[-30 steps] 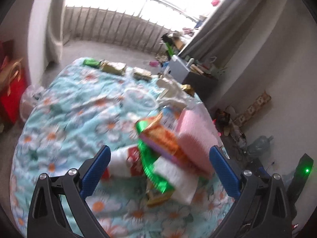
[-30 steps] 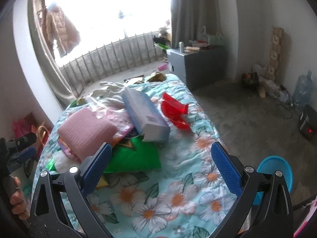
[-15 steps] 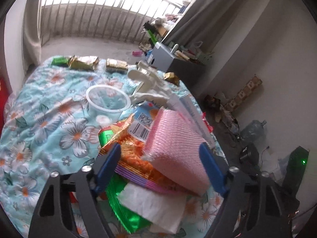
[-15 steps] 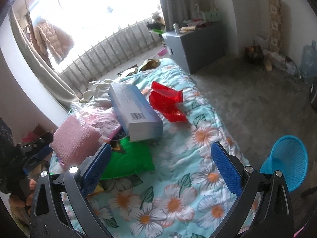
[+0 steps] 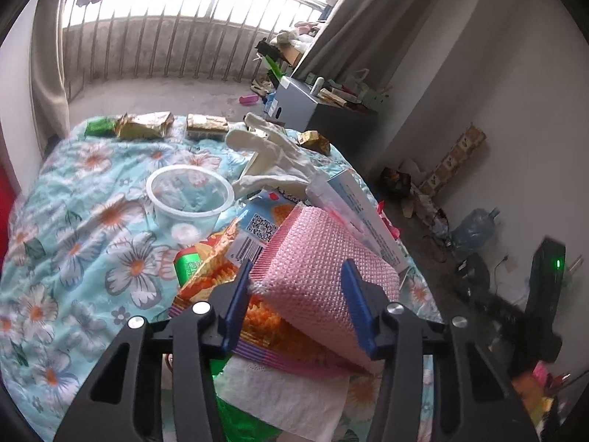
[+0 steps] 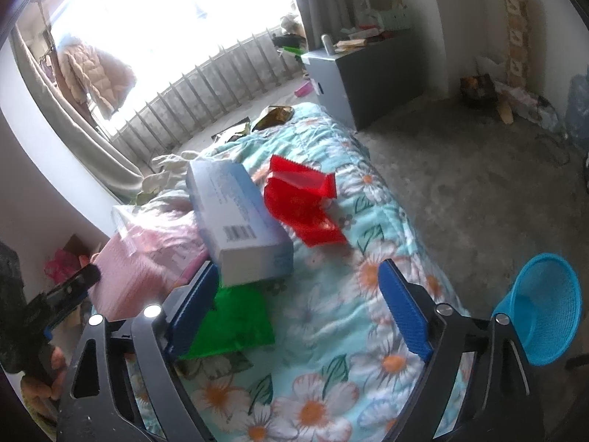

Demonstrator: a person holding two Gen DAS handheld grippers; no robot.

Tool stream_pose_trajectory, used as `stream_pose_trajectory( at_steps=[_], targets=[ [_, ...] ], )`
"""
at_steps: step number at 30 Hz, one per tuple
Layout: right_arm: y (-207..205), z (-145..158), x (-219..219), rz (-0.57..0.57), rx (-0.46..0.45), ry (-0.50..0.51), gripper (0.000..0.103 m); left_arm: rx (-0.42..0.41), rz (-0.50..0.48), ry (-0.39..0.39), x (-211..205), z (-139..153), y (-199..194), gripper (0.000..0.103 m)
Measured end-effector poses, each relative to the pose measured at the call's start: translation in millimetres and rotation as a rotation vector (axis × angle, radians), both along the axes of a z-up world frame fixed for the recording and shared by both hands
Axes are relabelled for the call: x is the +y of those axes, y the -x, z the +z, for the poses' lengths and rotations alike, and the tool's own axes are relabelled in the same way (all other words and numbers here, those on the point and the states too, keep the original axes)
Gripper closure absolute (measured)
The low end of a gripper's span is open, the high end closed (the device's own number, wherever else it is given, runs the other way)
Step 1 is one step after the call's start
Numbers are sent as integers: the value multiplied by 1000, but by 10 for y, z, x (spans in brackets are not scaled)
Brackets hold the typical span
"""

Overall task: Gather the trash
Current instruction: 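Grasp the pink sponge with the left tool while the right tool grasps the red wrapper, then lift the pink sponge and red wrapper and carry them toward the blue wastebasket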

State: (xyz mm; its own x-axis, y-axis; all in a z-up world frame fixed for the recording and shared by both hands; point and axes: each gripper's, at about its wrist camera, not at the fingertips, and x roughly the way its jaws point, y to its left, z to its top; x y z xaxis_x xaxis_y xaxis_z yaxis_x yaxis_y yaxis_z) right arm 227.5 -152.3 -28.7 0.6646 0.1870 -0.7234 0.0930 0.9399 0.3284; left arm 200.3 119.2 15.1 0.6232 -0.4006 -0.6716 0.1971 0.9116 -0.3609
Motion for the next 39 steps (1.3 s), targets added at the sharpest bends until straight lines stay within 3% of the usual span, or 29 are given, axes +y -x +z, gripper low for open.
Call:
stream_pose_trajectory(
  at_steps=[8,13,18,23,26,35,39],
  targets=[
    [-482,-31,-21,65,13,-22,32,-7,3,-11,-47,84,40,70],
    [-919,-191,-37,113,84,-75,32,-9,12,-27,-102,141,67,75],
    [-1213,-459,-27,133,162,-39,32,-12,26,-44,-157,183,86,76],
    [-1218,-576,-14,126,205,51,58,-27,26,-65,-214,220,108,77],
    [-1147,-547,-36,126,201,53,70,-37,24,-67,-234,243,134,78],
    [-1009,-389,-51,112,164,81,94,-66,13,-66,-285,309,218,82],
    [-932,-315,-63,100,148,86,97,-87,9,-66,-291,350,274,83]
  ],
)
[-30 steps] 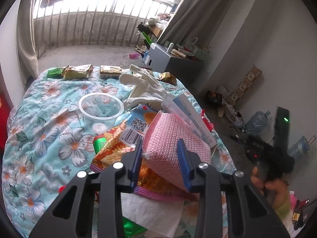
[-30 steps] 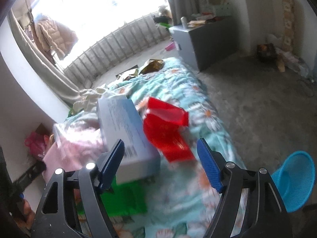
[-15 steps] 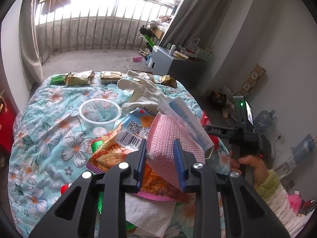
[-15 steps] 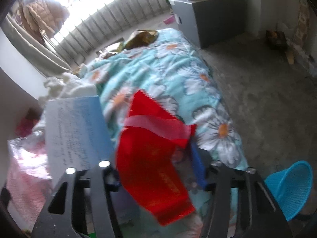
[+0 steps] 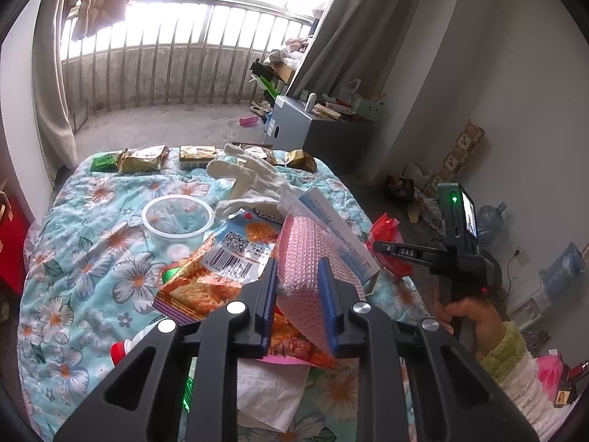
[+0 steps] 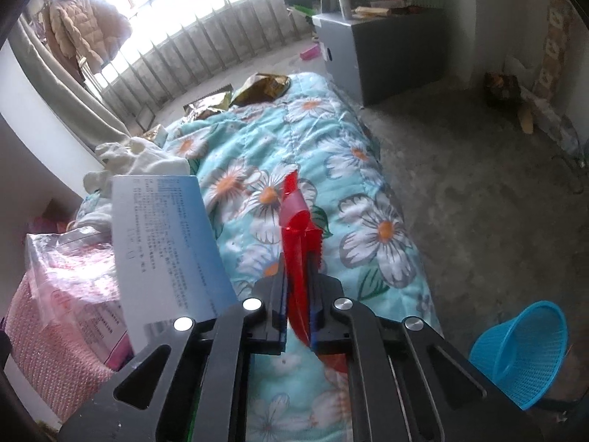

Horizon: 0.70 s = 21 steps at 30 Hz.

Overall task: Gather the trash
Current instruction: 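Lift the pink sponge and red wrapper and carry them toward the blue wastebasket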

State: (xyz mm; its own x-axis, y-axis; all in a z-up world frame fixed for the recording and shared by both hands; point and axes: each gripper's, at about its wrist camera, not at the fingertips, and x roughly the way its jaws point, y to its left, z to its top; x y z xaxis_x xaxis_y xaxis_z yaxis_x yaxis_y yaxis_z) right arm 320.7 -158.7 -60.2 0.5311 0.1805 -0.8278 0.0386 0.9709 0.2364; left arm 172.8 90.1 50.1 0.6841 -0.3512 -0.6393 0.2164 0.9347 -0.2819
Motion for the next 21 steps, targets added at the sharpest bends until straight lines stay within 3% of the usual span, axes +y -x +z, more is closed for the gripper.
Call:
stream_pose_trajectory(
  at_steps=[17,21],
  targets=[
    [489,328,-20,-27,-83,23,97,-82,-13,10,-1,211,256,84],
    [679,454,78,-24,-113,80,98,-106,-15,23,44,273,346,84]
  ],
)
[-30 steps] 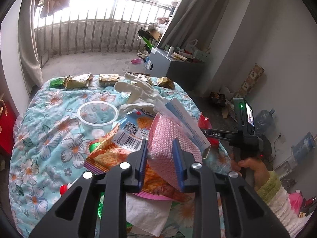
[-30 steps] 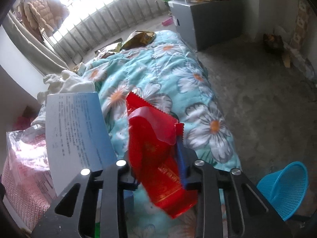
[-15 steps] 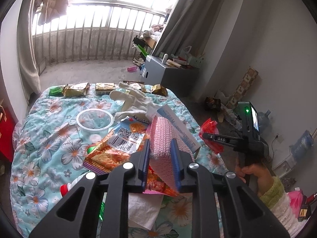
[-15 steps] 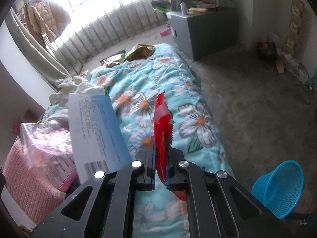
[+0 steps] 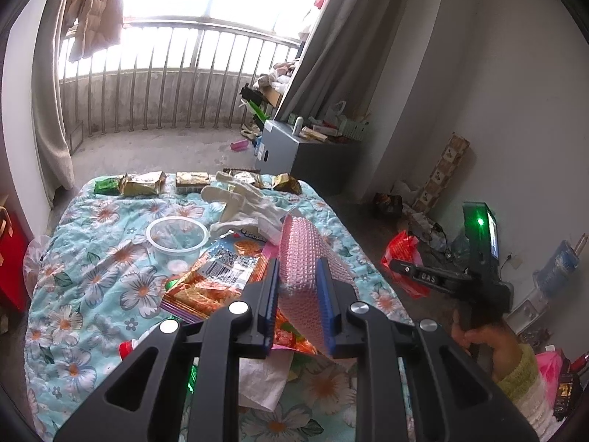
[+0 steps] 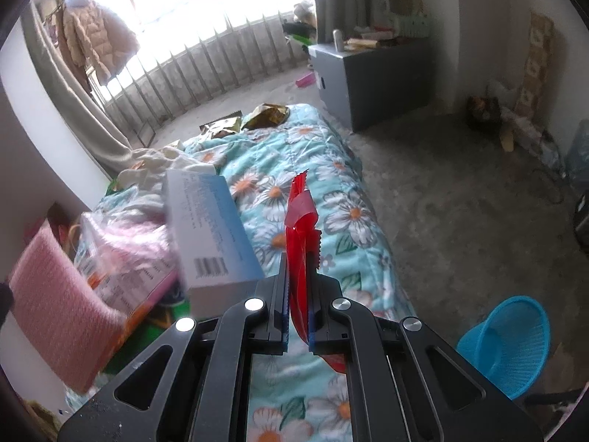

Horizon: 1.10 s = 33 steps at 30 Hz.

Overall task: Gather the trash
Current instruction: 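Lift the pink sponge and red wrapper and carry them toward the blue wastebasket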

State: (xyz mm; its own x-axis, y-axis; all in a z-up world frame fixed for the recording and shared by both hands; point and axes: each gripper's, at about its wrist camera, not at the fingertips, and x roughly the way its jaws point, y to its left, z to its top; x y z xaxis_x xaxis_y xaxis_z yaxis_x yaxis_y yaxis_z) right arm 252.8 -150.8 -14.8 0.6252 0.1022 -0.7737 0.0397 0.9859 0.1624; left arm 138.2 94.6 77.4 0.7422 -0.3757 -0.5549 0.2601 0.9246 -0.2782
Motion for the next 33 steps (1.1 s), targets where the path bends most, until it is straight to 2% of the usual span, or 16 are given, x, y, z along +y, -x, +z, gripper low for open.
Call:
stream_pose_trajectory(
  at_steps=[7,16,23,33],
  targets=[
    [439,107,245,-10,-36,130,98,-46,-30,27,33,115,208,84],
    [853,26,236,-52,-27,185,98,-53,-96,25,-199,140,418,84],
    [1141,7,60,-94,-32,218,98,-56,-157,2,-569,116,524,84],
    [1301,-66,-382,-184,-26,235,98,-28,-277,-30,-1322,18,416,84]
  ],
)
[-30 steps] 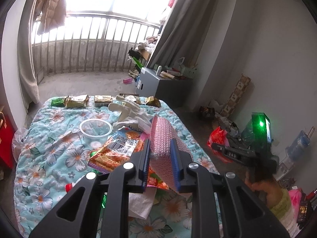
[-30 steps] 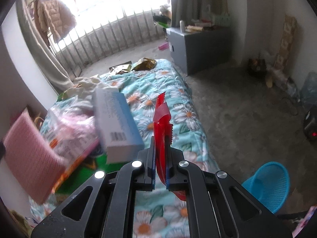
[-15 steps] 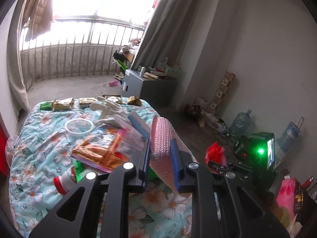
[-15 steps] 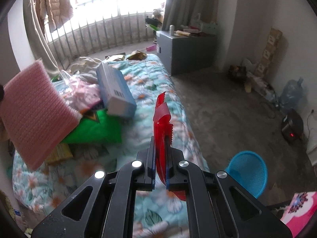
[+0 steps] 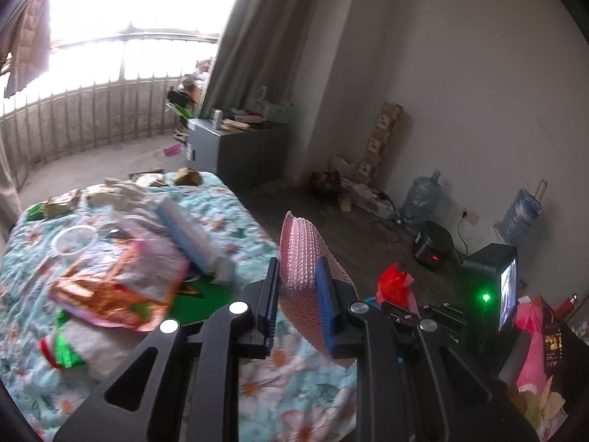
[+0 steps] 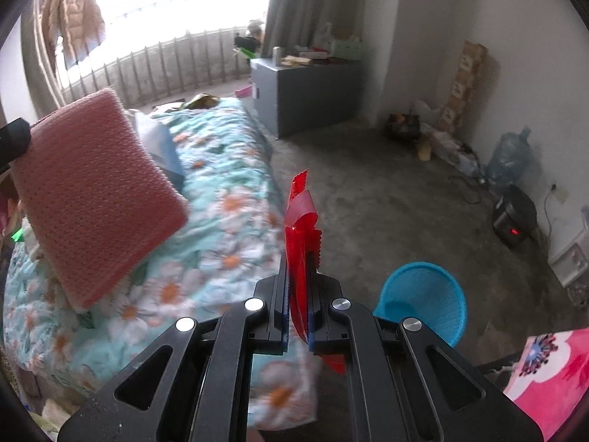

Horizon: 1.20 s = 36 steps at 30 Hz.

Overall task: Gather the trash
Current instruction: 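Lift the pink sponge and red wrapper and carry them toward the blue wastebasket, then open the left tool over the basket while the right tool releases the red wrapper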

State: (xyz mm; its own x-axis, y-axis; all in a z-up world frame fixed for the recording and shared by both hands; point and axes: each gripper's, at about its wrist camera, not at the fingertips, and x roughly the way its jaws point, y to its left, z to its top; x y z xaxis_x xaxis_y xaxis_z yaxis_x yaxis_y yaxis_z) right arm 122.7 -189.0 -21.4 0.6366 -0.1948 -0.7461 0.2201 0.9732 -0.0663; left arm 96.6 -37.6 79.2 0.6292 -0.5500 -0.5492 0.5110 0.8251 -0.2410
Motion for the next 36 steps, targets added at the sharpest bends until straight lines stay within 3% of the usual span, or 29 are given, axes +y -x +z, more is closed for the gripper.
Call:
stream_pose_trajectory(
  at_steps=[8,13,18,25,27,28,29,31,33,36],
  targets=[
    [94,-95,-568,-119,-1,-52,98,56,-101,-25,-674,-122,-231,84],
    [257,-300,-1415,-334,3,-185,97,121,-193,-42,-1332,-298,-441,84],
    [400,-731,-2153,-532,33,-339,97,248,-300,-72,-2098,-689,-685,84],
    [361,-1401,-2839,-670,42,-601,93,398,-367,-186,-3097,-1470,-986,84],
    [319,-1559,-2996,-701,27,-664,87,423,-373,-234,-3379,-1731,-1056,83],
    [296,-1623,-3069,-719,26,-687,76,429,-375,-252,-3478,-1815,-1079,82],
    [288,-1685,-3124,-732,22,-712,58,444,-376,-269,-3578,-1927,-1111,82],
    [284,-1838,-3218,-760,15,-754,41,484,-375,-284,-3771,-2142,-1156,79],
    [278,-2008,-3377,-789,28,-797,40,527,-371,-300,-3925,-2326,-1193,69],
    [321,-2144,-3444,-846,67,-801,37,549,-349,-302,-3950,-2400,-1212,63]
  ],
)
